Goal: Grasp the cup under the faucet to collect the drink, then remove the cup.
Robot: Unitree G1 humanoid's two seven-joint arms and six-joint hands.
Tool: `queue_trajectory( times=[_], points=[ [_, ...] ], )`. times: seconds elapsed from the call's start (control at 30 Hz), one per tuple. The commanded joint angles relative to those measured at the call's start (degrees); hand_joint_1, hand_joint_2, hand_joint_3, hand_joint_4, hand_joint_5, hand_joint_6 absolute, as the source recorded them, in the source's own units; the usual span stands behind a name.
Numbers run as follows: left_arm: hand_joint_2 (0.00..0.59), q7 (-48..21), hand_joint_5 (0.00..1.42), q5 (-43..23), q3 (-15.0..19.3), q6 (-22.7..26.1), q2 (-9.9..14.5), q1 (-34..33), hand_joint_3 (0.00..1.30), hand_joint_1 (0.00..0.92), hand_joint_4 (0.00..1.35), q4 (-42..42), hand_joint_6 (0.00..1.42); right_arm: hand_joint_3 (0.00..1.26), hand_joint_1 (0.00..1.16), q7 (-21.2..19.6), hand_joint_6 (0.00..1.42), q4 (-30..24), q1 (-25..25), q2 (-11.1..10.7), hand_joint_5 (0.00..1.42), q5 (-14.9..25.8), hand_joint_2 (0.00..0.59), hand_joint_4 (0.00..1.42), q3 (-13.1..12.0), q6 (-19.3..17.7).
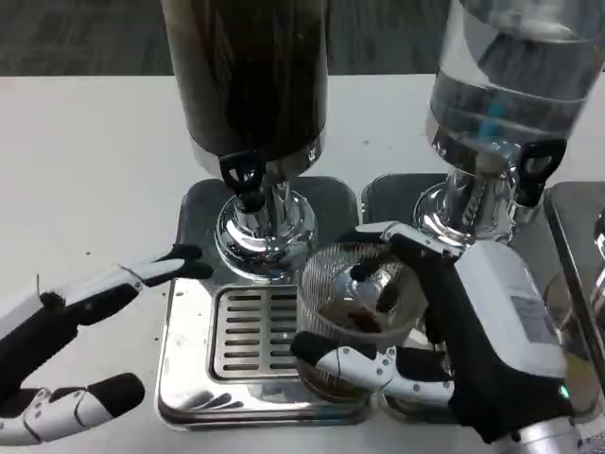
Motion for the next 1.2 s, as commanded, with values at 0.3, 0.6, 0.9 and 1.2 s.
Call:
queue_trajectory(
  times=[0.3,0.6,0.9,1.2],
  points=[
    [0.146,-0.6,0.1,-1.4,-0.7,0.2,1.3,0.3,0.2,0.0,0.09,-1.1,0.19,0.52,0.54,0.9,1.25,-5.4,2.2,-0.1,0.92,0.5,0.201,0.62,-0.1,-2.0],
    [0.145,-0.4,0.11,-1.6,-0.6,0.5,1.1,0.6,0.2,0.0,0.09,-1.6,0.19,0.52,0.55,1.5,1.25,-7.0,3.8,0.0,0.93,0.7,0.199,0.62,-0.3,-2.2],
    [0.145,-0.6,0.11,-2.2,-0.9,0.7,1.0,1.5,0.2,0.0,0.1,-3.0,0.19,0.52,0.56,1.7,1.25,-8.1,4.5,0.2,0.94,0.9,0.206,0.63,-0.3,-2.2],
    [0.144,-0.6,0.11,-2.3,-1.0,1.1,0.8,1.7,0.2,0.0,0.1,-3.3,0.19,0.52,0.57,1.9,1.25,-8.1,4.5,0.4,0.94,1.2,0.219,0.64,-0.5,-2.3]
  ],
)
